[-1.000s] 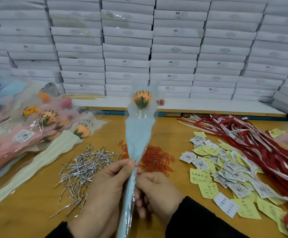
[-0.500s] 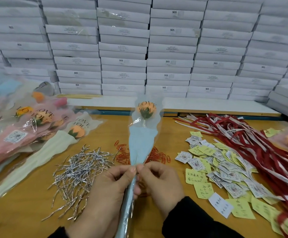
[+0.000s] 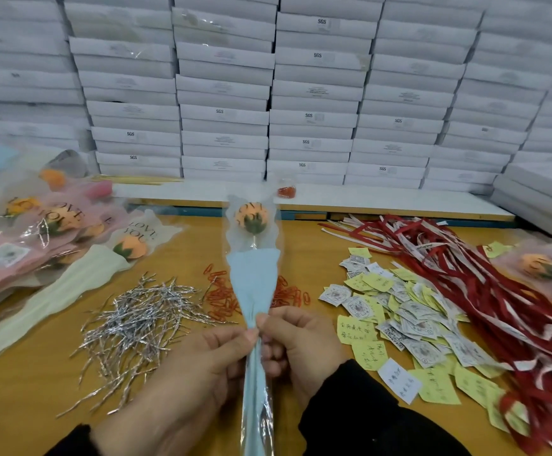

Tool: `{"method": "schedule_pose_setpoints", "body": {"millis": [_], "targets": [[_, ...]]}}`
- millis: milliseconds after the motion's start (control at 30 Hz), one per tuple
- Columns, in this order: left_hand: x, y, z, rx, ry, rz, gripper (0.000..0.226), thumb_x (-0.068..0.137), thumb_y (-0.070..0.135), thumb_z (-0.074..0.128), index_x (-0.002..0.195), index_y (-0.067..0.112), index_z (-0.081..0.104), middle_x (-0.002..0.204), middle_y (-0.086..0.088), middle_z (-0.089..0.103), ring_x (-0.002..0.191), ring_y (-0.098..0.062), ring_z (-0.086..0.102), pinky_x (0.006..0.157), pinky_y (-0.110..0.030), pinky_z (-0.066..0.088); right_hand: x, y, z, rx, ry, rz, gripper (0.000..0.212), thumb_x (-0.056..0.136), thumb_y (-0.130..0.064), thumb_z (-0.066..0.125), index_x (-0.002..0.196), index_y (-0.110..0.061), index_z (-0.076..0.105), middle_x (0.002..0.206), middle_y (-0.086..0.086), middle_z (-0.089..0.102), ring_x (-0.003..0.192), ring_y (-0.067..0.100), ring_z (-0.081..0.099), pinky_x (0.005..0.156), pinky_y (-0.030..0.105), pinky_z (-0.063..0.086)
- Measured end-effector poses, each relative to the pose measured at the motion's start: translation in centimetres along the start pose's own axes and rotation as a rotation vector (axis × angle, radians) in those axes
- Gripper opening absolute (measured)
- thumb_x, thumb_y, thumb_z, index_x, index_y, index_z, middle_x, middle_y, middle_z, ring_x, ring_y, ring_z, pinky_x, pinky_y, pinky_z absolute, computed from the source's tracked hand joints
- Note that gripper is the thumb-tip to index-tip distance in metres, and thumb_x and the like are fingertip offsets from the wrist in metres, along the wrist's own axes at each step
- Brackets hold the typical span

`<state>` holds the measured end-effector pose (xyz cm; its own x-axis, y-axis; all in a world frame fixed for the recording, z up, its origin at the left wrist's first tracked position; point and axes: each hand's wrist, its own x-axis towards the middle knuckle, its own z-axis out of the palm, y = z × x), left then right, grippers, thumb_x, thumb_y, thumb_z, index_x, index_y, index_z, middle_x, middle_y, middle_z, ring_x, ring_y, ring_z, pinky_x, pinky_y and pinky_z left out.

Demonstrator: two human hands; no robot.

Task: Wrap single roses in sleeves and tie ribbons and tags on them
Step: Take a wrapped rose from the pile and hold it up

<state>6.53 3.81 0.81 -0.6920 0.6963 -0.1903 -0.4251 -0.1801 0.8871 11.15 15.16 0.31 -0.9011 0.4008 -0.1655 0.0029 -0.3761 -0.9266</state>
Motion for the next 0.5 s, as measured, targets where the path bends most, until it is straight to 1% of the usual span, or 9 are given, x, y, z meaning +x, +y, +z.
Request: {"method": "schedule_pose_setpoints", "body": {"millis": [67,133,167,333,400,467,500], "targets": [[0.07,-0.11,-0.13,0.013,0.017,-0.02,0.023,0.069,0.007,0.06,0.075,-0.013,0.068,0.07,-0.026,0.067,0.053,-0.025,0.067,0.044,-0.025,0.053,-0.07,0.03,0.06,-0.008,0.0,0.002,0.017,0.086,-0.001,0.06,0.07,-0.005,0.056,0.038,0.0,0.047,0.03,0.007,0.041,0.032,0.014,0.034],[0.14,-0.17,-0.16,0.017,0.025,-0.039,0.025,0.069,0.006,0.06,0.079,-0.015,0.067,0.077,-0.03,0.068,0.056,-0.027,0.068,0.045,-0.027,0.054,-0.2,-0.03,0.1,-0.005,0.009,0.012,0.016,0.086,-0.001,0.061,0.071,-0.004,0.056,0.038,-0.001,0.048,0.03,0.007,0.043,0.032,0.014,0.035],[0.13,-0.17,-0.1,0.02,0.026,-0.043,0.025,0.069,0.006,0.059,0.08,-0.016,0.067,0.078,-0.031,0.067,0.055,-0.027,0.068,0.045,-0.027,0.055,-0.26,-0.09,0.08,-0.014,0.013,0.014,0.017,0.086,-0.001,0.061,0.07,-0.005,0.055,0.038,-0.001,0.048,0.03,0.007,0.044,0.033,0.015,0.035],[0.1,-0.29,0.1,-0.007,0.064,-0.021,0.023,0.066,0.003,0.058,0.077,-0.016,0.065,0.061,-0.024,0.064,0.043,-0.022,0.062,0.04,-0.023,0.051,-0.56,-0.19,0.22,-0.11,0.023,-0.031,0.021,0.086,-0.002,0.06,0.066,-0.008,0.056,0.038,0.0,0.048,0.029,0.008,0.042,0.034,0.015,0.036],[0.13,-0.21,0.13,-0.018,0.084,-0.001,0.02,0.064,0.003,0.058,0.072,-0.015,0.064,0.056,-0.022,0.061,0.039,-0.02,0.059,0.038,-0.021,0.049,-0.8,-0.36,0.4,-0.178,0.017,-0.074,0.02,0.087,-0.005,0.06,0.067,-0.009,0.057,0.039,-0.002,0.051,0.03,0.006,0.044,0.035,0.014,0.037],[0.17,-0.13,0.03,-0.017,0.103,0.019,0.017,0.063,0.004,0.058,0.066,-0.012,0.065,0.052,-0.019,0.058,0.037,-0.019,0.056,0.036,-0.02,0.048,-0.78,-0.67,0.38,-0.289,0.036,-0.135,0.02,0.089,-0.011,0.058,0.069,-0.009,0.06,0.043,-0.005,0.055,0.034,0.002,0.046,0.04,0.014,0.039],[0.17,-0.12,-0.05,-0.016,0.111,0.025,0.017,0.062,0.004,0.058,0.067,-0.011,0.066,0.052,-0.018,0.058,0.037,-0.018,0.056,0.036,-0.02,0.047,-0.65,-0.9,0.19,-0.393,0.072,-0.185,0.02,0.089,-0.014,0.058,0.071,-0.01,0.063,0.048,-0.007,0.058,0.039,0.001,0.048,0.045,0.016,0.042]]}}
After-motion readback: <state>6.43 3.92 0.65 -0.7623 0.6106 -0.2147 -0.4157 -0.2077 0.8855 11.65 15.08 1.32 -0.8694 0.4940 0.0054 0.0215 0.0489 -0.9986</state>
